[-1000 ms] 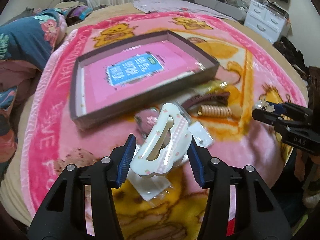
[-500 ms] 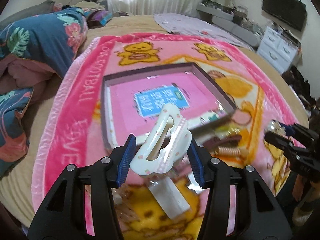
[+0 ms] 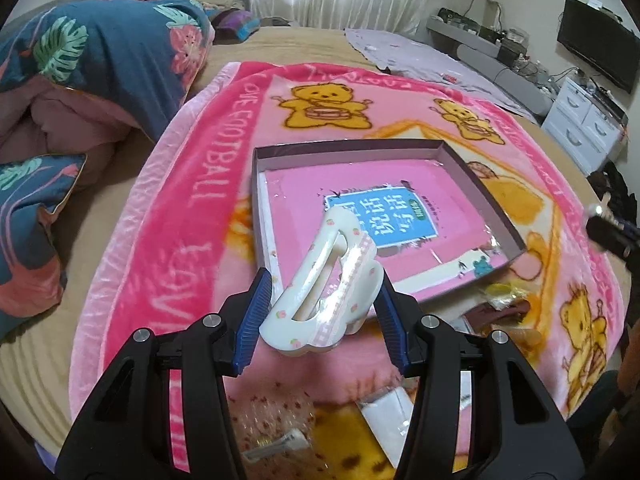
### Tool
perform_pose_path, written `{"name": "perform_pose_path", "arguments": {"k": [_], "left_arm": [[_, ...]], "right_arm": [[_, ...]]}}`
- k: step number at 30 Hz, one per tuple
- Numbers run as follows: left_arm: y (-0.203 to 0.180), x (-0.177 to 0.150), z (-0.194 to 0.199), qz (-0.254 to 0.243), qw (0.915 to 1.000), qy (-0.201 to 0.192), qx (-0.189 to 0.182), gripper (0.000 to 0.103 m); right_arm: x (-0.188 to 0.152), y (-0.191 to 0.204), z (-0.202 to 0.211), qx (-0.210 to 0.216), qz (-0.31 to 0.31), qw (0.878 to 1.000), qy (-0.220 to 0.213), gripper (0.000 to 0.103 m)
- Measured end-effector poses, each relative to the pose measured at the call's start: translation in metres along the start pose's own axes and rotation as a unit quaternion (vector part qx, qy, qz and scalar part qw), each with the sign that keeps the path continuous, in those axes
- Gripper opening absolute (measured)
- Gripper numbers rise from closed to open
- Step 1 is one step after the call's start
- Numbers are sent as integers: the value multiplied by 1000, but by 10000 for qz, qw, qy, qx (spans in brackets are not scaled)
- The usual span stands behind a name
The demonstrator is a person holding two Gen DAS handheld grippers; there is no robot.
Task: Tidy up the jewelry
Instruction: 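Carry both clips into the box and open both tools to release them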
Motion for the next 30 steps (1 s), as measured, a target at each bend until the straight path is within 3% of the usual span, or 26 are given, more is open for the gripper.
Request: {"name": "perform_pose_path", "arguments": {"k": [10,18,26,28,30], "left_arm": [[4,25,-45,25,9997,137,217,43],[-20,38,-72,-65,9998,180,86,43],[-33,23,-104,-238,9989,391,89,43],[-31,21,-107,-267,9987,409,131,45],[-27,20,-109,-230,9985,458,184,54]], "right_arm": [[21,-19,-53,177,-54,9995,255,44],[5,-32,-78,181,-267,9988,375,44],[-15,-38,-103,106,-279,9973,677,44],[-19,-37,-108,102,-263,9968,744,44],[-23,-34,-114,99,-224,9964,809,44]]}}
Point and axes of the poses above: each gripper's, at about its wrist camera, not at the fingertips, and z roughly against the way its jaws point, y to its left, x to its top, the point moved 8 cm from there along -z, roughly the way its jaws point, and after that the axes turned 13 degrees about z, right-handed, at the moved point
